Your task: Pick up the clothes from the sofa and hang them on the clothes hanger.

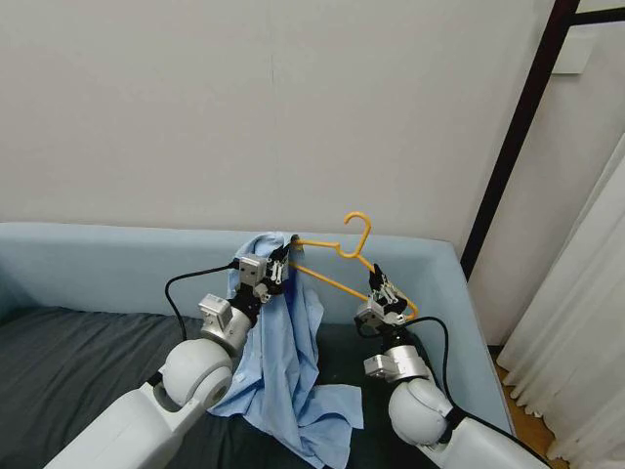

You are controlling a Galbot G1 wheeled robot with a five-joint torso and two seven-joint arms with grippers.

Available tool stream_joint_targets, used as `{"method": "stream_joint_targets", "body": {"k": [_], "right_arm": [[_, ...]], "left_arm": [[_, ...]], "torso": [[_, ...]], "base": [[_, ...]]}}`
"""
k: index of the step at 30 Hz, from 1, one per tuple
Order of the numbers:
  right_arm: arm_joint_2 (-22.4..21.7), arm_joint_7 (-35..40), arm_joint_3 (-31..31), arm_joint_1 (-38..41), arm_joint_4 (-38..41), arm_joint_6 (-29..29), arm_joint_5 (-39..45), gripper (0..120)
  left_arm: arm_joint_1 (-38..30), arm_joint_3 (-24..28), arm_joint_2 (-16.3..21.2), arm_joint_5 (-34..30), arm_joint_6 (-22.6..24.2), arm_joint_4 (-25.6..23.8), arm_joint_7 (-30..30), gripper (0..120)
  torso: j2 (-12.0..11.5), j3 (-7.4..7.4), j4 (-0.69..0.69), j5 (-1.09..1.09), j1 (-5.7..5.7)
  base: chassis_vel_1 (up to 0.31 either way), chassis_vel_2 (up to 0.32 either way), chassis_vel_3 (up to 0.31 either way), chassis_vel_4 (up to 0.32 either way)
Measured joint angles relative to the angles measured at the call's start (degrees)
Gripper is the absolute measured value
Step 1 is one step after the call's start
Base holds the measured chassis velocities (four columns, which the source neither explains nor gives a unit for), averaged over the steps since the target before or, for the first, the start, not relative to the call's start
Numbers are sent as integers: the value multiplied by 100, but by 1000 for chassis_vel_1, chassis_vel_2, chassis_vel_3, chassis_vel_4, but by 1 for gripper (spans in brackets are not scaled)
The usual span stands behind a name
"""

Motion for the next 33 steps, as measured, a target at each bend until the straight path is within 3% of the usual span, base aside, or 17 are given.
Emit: {"method": "stream_joint_targets", "body": {"k": [11, 18, 22, 25, 28, 33], "right_arm": [[133, -50, 119, 183, 97, 435, -55, 5], [93, -12, 392, 164, 209, 562, 345, 5], [49, 114, 439, 38, 416, 321, 1041, 5], [45, 138, 440, 10, 445, 272, 1106, 5], [36, 132, 413, -10, 441, 274, 981, 5], [61, -34, 237, -113, 190, 360, -77, 5]], "left_arm": [[-216, 324, -202, 40, 77, 308, 266, 0], [52, 319, -106, 165, 44, 347, 371, 0], [265, 136, 72, 161, -12, 171, 389, 0], [318, 88, 143, 142, -53, 104, 391, 0], [309, 51, 175, 80, -130, 31, 392, 0], [-110, 69, 149, -137, -188, -35, 415, 0]], "torso": [[0, 0, 0, -1, 0], [0, 0, 1, -2, 0], [0, 0, 0, -1, -1], [0, 0, 2, -1, -1], [0, 0, 2, -2, -1], [0, 0, -1, -1, -1]], "base": [[0, 0, 0, 0], [0, 0, 0, 0], [0, 0, 0, 0], [0, 0, 0, 0], [0, 0, 0, 0], [0, 0, 0, 0]]}}
